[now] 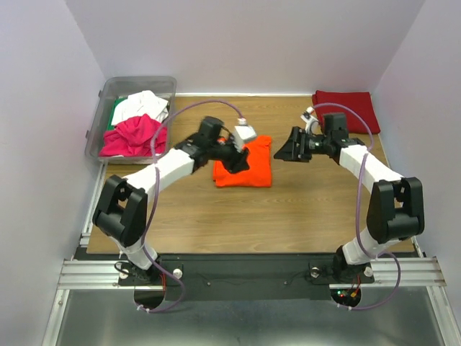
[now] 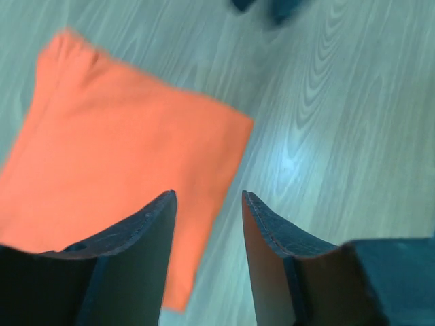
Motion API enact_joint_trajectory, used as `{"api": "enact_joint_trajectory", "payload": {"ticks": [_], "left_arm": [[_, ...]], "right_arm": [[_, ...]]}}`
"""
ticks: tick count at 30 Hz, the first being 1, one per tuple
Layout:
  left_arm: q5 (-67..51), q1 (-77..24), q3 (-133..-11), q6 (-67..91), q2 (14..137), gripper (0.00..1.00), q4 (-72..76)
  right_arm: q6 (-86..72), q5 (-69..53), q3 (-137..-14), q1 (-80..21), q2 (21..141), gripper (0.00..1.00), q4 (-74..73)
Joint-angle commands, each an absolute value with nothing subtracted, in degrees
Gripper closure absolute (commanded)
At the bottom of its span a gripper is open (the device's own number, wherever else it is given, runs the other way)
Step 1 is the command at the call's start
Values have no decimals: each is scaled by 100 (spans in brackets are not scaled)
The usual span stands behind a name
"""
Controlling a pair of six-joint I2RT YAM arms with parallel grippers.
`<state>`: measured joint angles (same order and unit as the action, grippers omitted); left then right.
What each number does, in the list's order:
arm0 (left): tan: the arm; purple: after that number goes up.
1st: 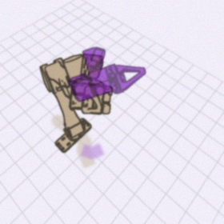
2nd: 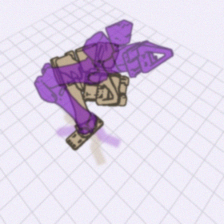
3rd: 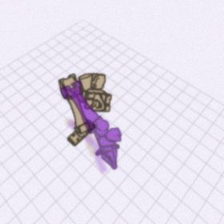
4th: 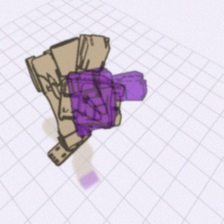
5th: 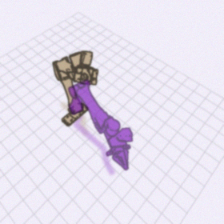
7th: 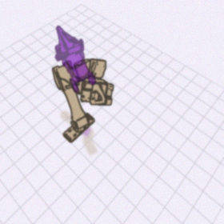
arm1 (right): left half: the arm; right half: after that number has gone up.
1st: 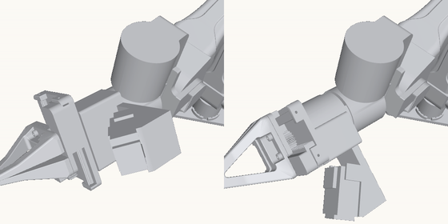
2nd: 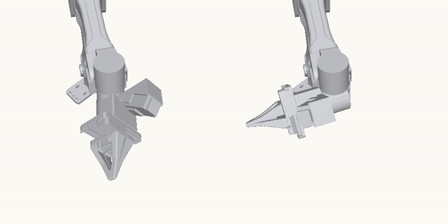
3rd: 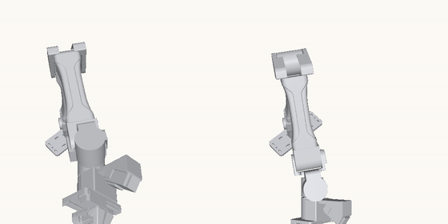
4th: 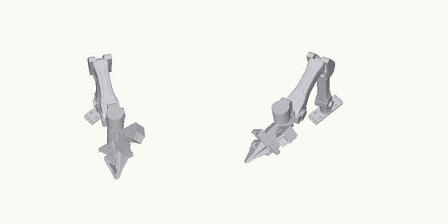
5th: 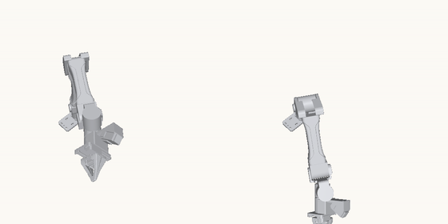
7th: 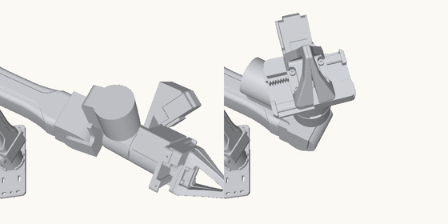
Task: Fold and stack the t-shirts
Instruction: Fold the tshirt
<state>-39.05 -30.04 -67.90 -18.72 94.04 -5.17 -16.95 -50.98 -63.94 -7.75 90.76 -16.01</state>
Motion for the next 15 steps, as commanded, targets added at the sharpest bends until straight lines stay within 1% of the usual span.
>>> {"api": "enact_joint_trajectory", "payload": {"ticks": [1, 2, 3, 5, 6, 7, 9, 13, 15], "left_arm": [[-2016, -4085, -6671, -3364, 9307, 45, -292], [-1499, -4278, -6627, -3575, 9386, 45, -203], [-1294, -4637, -6583, -3890, 9439, 44, -124], [-925, -4920, -6469, -4165, 9553, 44, 147], [-671, -5105, -6434, -4270, 9693, 44, 228], [-546, -5202, -6425, -4454, 9781, 42, 298], [-178, -5326, -6442, -4631, 10097, 41, 457], [-53, -5414, -6328, -4886, 10493, 41, 861], [210, -5432, -6311, -5001, 10721, 41, 1054]], "right_arm": [[-2214, -4088, -5934, -422, 9185, 19, -1688], [-2389, -4009, -5907, -396, 9150, 17, -1679], [-2460, -3956, -5863, -378, 9141, 17, -1635], [-2583, -3868, -5792, -378, 9132, 16, -1565], [-2732, -3824, -5722, -378, 9132, 14, -1504], [-2768, -3788, -5696, -378, 9132, 14, -1477], [-2856, -3805, -5626, -369, 9149, 14, -1398], [-2935, -3771, -5520, -369, 9149, 11, -1354], [-3005, -3779, -5458, -369, 9158, 11, -1275]]}}
